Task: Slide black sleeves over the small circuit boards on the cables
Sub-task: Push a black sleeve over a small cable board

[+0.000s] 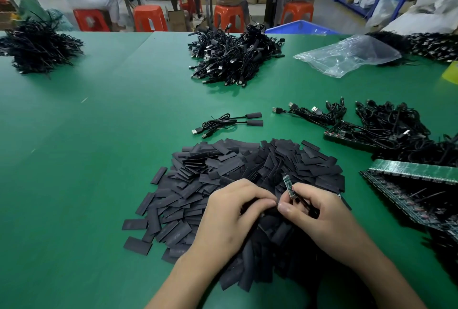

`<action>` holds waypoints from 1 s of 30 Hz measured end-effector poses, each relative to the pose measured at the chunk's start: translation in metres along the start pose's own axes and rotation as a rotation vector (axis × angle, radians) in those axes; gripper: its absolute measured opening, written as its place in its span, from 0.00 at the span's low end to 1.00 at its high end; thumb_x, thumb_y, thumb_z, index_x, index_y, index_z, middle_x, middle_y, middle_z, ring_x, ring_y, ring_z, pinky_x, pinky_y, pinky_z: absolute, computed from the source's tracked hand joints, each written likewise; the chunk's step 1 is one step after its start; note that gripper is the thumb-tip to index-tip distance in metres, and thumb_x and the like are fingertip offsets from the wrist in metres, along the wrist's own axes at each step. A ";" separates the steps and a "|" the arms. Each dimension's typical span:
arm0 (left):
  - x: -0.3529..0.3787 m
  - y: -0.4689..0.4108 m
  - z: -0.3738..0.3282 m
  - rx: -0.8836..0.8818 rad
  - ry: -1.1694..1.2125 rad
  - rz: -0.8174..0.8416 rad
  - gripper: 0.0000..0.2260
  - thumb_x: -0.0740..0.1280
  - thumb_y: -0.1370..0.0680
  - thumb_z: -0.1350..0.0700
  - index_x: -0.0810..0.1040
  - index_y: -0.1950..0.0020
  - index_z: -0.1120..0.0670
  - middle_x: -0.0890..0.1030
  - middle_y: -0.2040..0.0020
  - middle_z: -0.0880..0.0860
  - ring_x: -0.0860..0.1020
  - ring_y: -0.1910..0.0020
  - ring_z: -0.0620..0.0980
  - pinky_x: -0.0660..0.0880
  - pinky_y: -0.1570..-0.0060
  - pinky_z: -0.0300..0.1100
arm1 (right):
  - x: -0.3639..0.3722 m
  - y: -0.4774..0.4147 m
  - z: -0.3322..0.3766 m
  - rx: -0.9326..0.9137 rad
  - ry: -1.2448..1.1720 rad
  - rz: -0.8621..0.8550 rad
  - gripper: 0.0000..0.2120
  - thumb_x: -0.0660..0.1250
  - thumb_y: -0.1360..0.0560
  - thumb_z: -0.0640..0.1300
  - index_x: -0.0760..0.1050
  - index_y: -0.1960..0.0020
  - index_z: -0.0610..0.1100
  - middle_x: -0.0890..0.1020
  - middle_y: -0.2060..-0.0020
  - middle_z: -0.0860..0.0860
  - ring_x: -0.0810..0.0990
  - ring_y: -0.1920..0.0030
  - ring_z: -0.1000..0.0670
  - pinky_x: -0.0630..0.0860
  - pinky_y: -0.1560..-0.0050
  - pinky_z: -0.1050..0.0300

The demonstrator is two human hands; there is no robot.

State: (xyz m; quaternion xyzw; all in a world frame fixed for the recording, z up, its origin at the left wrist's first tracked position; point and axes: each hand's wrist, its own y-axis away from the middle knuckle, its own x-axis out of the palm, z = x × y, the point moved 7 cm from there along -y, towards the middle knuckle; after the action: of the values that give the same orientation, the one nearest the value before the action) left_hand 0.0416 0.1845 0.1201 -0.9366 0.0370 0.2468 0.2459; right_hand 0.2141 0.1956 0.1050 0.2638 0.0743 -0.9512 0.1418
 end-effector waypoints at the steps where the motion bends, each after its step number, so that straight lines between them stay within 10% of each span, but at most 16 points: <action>1: -0.001 0.000 0.001 -0.025 0.057 -0.017 0.03 0.73 0.20 0.56 0.86 0.51 0.48 0.83 0.55 0.44 0.83 0.59 0.44 0.77 0.54 0.36 | 0.001 0.000 0.001 -0.006 0.014 -0.001 0.15 0.67 0.27 0.63 0.79 0.53 0.52 0.75 0.66 0.46 0.73 0.67 0.53 0.70 0.63 0.52; 17: -0.023 -0.006 0.005 -0.007 0.041 -0.143 0.08 0.79 0.28 0.54 0.89 0.49 0.51 0.84 0.53 0.44 0.82 0.52 0.43 0.74 0.49 0.32 | 0.005 0.000 0.005 0.090 -0.395 -0.014 0.23 0.55 0.18 0.59 0.77 0.61 0.46 0.63 0.70 0.48 0.61 0.71 0.52 0.62 0.71 0.61; 30: -0.020 -0.008 0.008 -0.056 0.119 -0.089 0.08 0.77 0.28 0.54 0.89 0.50 0.52 0.85 0.54 0.46 0.83 0.52 0.46 0.75 0.49 0.33 | 0.007 0.003 0.016 -0.069 0.010 0.101 0.23 0.58 0.21 0.61 0.63 0.63 0.44 0.66 0.72 0.55 0.64 0.70 0.57 0.62 0.66 0.50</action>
State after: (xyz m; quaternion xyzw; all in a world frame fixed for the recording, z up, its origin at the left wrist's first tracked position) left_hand 0.0224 0.1940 0.1269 -0.9568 0.0032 0.1805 0.2279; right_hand 0.2018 0.1882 0.1152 0.2669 0.0941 -0.9384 0.1983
